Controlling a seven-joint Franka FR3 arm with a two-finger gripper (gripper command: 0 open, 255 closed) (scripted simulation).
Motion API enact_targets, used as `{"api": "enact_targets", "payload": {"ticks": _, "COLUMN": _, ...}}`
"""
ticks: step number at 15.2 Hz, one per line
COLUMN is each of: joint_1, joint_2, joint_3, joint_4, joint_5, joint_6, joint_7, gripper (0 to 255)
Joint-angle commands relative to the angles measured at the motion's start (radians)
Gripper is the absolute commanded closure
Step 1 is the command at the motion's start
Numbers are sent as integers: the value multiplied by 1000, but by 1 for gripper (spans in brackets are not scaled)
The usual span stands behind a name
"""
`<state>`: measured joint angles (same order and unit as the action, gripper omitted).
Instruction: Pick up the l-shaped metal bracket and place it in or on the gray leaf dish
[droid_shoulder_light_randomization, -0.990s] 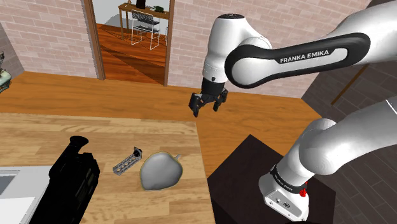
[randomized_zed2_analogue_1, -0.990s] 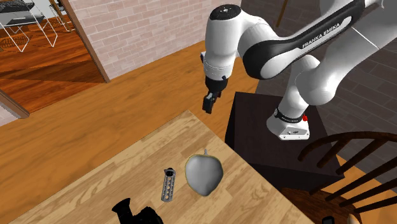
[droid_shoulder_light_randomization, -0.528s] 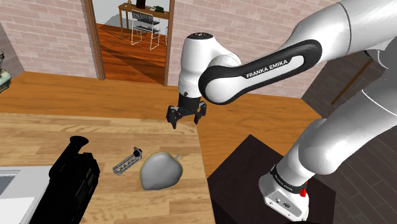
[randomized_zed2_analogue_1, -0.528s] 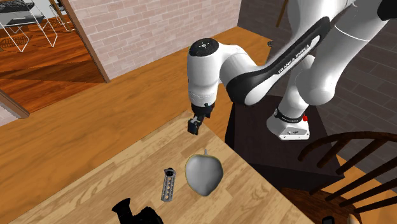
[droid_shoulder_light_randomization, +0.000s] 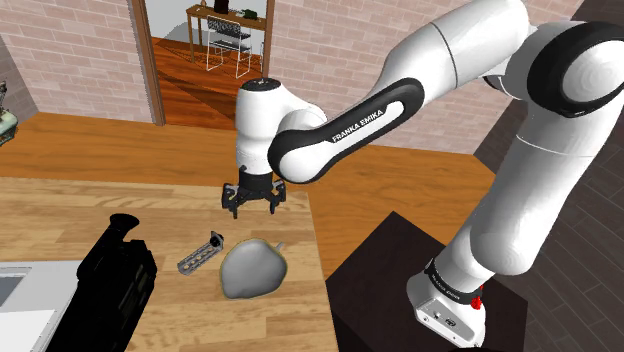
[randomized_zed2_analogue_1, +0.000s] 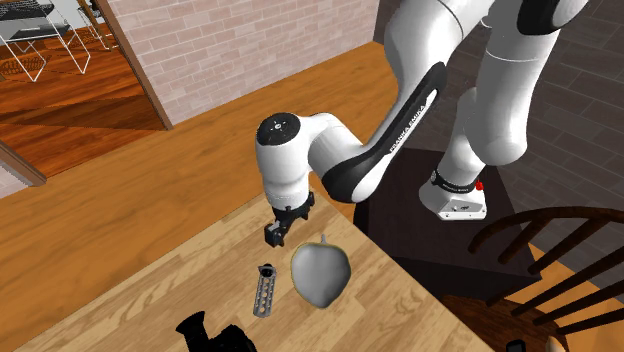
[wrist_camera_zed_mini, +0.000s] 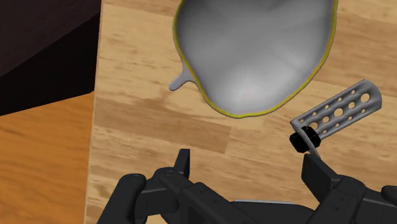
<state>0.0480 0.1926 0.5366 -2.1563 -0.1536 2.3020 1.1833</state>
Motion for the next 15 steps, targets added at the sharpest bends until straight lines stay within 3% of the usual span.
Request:
{"api": "enact_targets", "payload": {"ticks": 1, "joint_1": 29, "joint_2": 83, "joint_3": -9, "joint_4": 61, "joint_5": -45, "joint_6": 11, "joint_7": 73, "gripper": 0}}
{"api": "enact_targets", "payload": {"ticks": 8, "joint_1": 151, "joint_2": 359, "joint_3": -77, "joint_4": 329, "joint_5": -144, "joint_6": 4, "joint_7": 237, "gripper": 0}}
{"api": "enact_targets", "payload": {"ticks": 15, "joint_1": 172, "joint_2": 423, "joint_3": -104, "joint_4": 327, "joint_5": -177, "joint_6": 67, "joint_7": 258, "gripper": 0}}
